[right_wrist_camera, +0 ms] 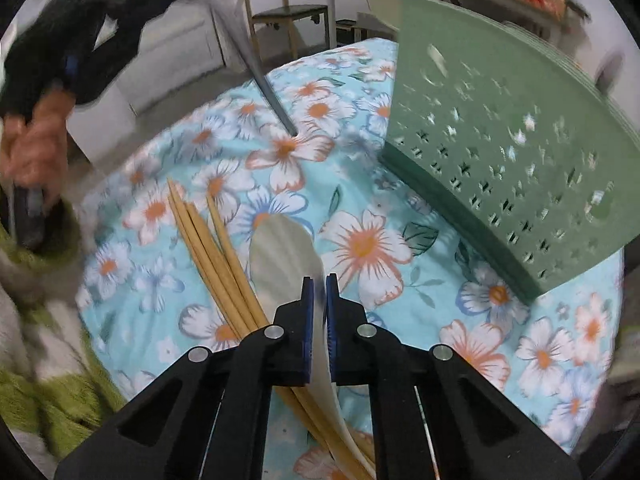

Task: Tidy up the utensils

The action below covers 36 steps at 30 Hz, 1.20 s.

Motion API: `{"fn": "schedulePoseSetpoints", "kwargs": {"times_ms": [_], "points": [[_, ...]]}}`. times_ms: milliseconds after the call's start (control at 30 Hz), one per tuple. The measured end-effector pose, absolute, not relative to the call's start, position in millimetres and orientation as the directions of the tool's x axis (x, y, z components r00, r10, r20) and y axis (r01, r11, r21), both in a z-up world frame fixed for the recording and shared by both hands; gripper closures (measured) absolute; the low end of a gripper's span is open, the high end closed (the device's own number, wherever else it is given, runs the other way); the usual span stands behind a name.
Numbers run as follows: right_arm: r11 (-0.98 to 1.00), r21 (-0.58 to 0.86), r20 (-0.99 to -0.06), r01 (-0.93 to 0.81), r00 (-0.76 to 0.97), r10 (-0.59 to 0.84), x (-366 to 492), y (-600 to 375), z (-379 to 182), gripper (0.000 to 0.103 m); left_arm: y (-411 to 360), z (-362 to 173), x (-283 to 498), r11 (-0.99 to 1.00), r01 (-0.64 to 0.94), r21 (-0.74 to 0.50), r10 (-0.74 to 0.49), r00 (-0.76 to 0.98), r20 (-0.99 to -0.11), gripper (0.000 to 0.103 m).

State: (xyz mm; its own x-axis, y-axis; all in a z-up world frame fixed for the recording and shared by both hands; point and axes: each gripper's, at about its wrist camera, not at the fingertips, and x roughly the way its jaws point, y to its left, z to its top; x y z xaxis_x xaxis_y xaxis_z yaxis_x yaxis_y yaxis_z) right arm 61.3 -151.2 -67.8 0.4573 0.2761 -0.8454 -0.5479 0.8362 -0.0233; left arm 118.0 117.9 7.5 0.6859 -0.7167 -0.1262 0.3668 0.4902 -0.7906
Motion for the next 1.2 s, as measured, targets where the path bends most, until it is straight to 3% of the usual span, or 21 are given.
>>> {"fn": "schedulePoseSetpoints", "kwargs": {"times_ms": [233,400,567,667,800,967,1200], "points": [[0.857,-0.252,-0.746,-0.449,0.655,0.123,36.4,-134.7,-47.1,0.100,121.8,36.5,106.9,0.514,0.438,-0.738,-0.703,0.708,-0.069,0.102],[0.906,-0.252,-0.667,-0.340,0.739,0.092,40.6,-142.4,-30.0,0.100,113.7,72.6,97.6,0.492,0.537,-0.685,-0.724,0.690,0.021,0.102],[0.961,-0.154,-0.581,-0.231,0.807,0.101,38.6,-162.4,-6.6,0.100,86.0,111.8,97.6,0.481,0.640,-0.600,-0.757,0.648,0.083,0.102],[0.986,-0.058,-0.499,-0.153,0.860,0.104,25.3,-184.9,14.1,0.100,63.3,123.8,108.6,0.492,0.659,-0.569,-0.771,0.633,0.068,0.102],[0.994,0.034,-0.413,-0.099,0.905,0.104,3.0,-211.2,37.6,0.100,26.3,124.6,132.5,0.550,0.647,-0.528,-0.771,0.636,-0.023,0.102],[0.989,0.125,-0.350,-0.078,0.929,0.118,-13.1,-238.8,53.3,0.100,-12.4,111.2,159.1,0.616,0.627,-0.476,-0.758,0.636,-0.143,0.102],[0.959,0.269,-0.278,-0.094,0.945,0.171,-23.6,-274.8,58.7,0.100,-36.2,79.2,183.0,0.667,0.582,-0.466,-0.730,0.637,-0.249,0.102]]}}
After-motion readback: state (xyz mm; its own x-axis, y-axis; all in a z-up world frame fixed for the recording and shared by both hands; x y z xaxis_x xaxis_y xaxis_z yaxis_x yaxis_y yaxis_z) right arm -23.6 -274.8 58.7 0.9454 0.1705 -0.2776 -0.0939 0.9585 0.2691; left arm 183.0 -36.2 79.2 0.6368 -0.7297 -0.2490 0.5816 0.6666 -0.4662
